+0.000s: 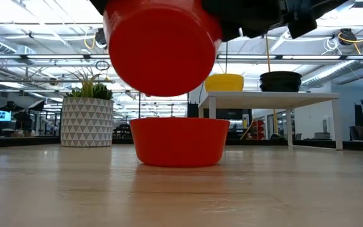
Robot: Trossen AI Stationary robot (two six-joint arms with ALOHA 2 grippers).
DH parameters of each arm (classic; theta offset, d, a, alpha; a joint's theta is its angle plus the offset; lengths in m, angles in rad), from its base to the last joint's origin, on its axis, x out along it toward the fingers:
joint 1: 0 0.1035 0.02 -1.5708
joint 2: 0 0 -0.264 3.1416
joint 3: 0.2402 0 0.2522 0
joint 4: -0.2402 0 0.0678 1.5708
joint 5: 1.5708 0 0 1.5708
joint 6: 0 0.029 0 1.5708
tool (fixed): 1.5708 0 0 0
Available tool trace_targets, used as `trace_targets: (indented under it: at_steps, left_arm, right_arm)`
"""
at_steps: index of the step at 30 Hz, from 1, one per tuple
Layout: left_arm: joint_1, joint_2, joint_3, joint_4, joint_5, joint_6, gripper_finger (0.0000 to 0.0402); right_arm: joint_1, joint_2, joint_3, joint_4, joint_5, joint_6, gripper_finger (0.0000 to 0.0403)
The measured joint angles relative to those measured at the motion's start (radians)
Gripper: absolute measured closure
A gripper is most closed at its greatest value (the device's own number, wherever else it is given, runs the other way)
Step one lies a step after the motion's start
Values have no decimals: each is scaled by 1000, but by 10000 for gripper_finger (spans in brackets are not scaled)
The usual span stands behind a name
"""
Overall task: Pick & Place Mini bowls
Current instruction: Put the red bowl on the shelf
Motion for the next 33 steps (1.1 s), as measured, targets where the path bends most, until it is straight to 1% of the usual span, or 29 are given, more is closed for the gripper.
trace_targets:
  at_steps: [1, 3, 6, 13, 16, 21, 23, 26, 28, 31, 33]
  left_arm:
    - [0, 0, 0, -1, 0, 4, 395]
    - [0, 0, 0, 1, -3, 5, 394]
    - [0, 0, 0, 19, -33, -9, 378]
    - [8, -4, 2, 70, -87, -142, 310]
    - [14, -4, 3, 92, -131, -148, 276]
    - [29, -15, 3, 153, -149, -107, 226]
    - [37, -20, 3, 164, -150, -96, 212]
    - [40, -41, 2, 165, -151, -92, 196]
    - [43, -57, 3, 158, -151, -109, 190]
    - [43, -69, 3, 155, -150, -144, 188]
    - [43, -76, 3, 152, -151, -147, 188]
  right_arm:
    - [0, 0, 0, 2, -5, 7, 387]
    - [1, 0, 0, 4, -9, 18, 392]
    - [1, 1, -2, -5, -18, 20, 398]
    - [1, 3, -3, -6, -29, 72, 402]
    - [0, 0, -3, -22, -29, 98, 402]
    - [-2, -77, -3, -166, 1, 97, 402]
    - [-2, -135, -3, -260, 56, 93, 403]
    - [-3, -233, -3, -402, 169, 81, 403]
    - [-2, -302, -3, -510, 277, 72, 403]
    - [-6, -403, -3, -648, 466, 62, 403]
    - [-19, -460, -3, -719, 578, 68, 403]
